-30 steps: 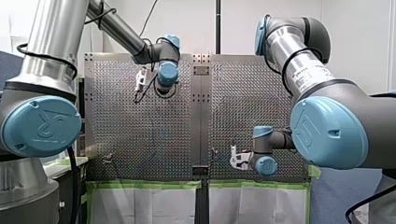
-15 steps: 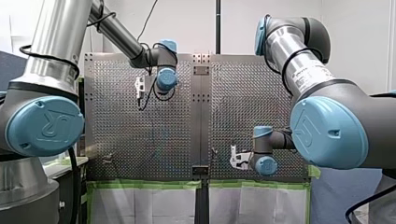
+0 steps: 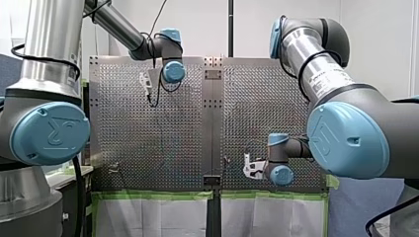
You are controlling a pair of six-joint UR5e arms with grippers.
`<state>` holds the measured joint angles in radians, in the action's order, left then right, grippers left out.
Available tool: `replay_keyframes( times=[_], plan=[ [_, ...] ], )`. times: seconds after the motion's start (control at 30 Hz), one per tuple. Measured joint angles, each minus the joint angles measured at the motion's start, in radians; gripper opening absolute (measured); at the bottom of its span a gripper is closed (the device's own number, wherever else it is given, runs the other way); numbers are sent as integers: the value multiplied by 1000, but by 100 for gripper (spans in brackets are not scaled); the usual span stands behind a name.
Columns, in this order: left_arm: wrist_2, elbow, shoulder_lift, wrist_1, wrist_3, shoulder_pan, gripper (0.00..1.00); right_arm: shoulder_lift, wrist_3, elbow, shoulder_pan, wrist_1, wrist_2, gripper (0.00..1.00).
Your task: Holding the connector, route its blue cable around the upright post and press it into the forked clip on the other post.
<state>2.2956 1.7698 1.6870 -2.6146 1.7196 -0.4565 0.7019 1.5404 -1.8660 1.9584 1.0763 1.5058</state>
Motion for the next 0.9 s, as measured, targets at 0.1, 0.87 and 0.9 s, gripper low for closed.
replay_keyframes(
  times=[0.1,0.87,0.9],
  plan=[
    [13,7,0,25,-10,0,100,0,0,0,0,0,0,7],
    [181,24,129,54,-206,-10,100,0,0,0,0,5,-1,7],
    [184,22,129,54,-214,-9,100,0,0,0,0,5,-1,7]
  ],
)
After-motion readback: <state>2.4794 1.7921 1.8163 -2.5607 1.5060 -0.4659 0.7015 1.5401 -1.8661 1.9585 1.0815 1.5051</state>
